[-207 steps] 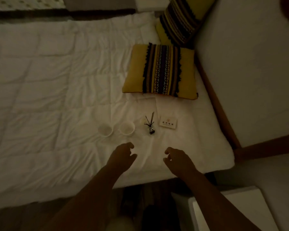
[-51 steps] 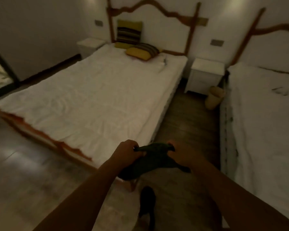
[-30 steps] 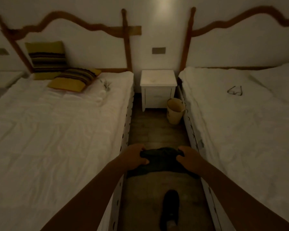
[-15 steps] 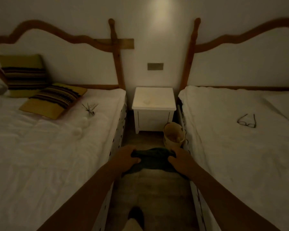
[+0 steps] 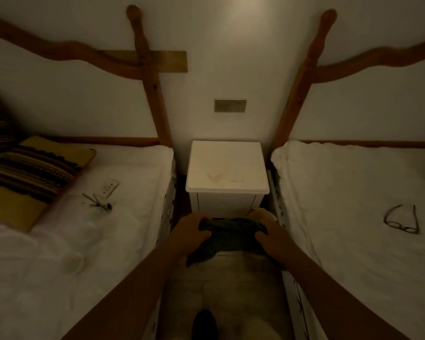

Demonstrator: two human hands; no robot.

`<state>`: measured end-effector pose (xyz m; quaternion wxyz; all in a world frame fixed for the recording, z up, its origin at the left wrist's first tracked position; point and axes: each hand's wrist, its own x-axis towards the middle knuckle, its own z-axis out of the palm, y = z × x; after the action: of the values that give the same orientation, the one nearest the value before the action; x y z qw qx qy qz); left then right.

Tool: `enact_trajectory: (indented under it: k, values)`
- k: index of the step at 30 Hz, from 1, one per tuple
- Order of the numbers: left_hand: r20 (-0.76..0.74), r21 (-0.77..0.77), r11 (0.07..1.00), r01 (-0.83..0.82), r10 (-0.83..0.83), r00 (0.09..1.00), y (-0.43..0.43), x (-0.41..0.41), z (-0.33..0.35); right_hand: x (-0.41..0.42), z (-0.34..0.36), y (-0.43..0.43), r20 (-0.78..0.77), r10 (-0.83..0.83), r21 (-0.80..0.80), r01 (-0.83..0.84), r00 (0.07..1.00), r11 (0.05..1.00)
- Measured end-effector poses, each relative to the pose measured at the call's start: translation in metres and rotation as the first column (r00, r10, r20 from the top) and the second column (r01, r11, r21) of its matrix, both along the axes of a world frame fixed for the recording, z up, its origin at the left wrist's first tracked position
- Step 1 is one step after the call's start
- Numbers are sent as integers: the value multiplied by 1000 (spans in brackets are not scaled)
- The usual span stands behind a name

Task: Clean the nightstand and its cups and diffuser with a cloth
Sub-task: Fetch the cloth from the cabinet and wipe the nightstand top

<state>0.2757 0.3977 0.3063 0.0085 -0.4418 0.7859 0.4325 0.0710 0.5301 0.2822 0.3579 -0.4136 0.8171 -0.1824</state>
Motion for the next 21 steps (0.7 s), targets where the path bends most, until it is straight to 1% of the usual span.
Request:
enact_trajectory:
  k: [2,5,8,10,14,18,21]
  values:
    - [13,14,1000,-13,13,1000,-35,-21,-12,-25,-27,-34,17,-43,-8,43,999,999]
    - [10,24,998,-60,59,998,-93,-61,-44,-55,-39,-94,17,-92,19,91,996,996]
    - [1,32,993,-117,117,993,-148,-100,-82,-90,-74,-155,68,-143,29,141,987,990]
    - [-8,51,987,-156,156,988,-186,-125,-115,-116,-107,-197,103,-121,22,119,987,993]
    - [15,57,984,-167,167,986,-242,-161,-177,-154,-167,-263,116,-93,45,88,989,995]
    - [59,61,987,-150,146,987,-288,-187,-235,-179,-225,-311,125,-77,94,66,989,993]
    - [94,26,996,-84,82,992,-320,-198,-282,-191,-274,-341,109,-62,69,55,992,996]
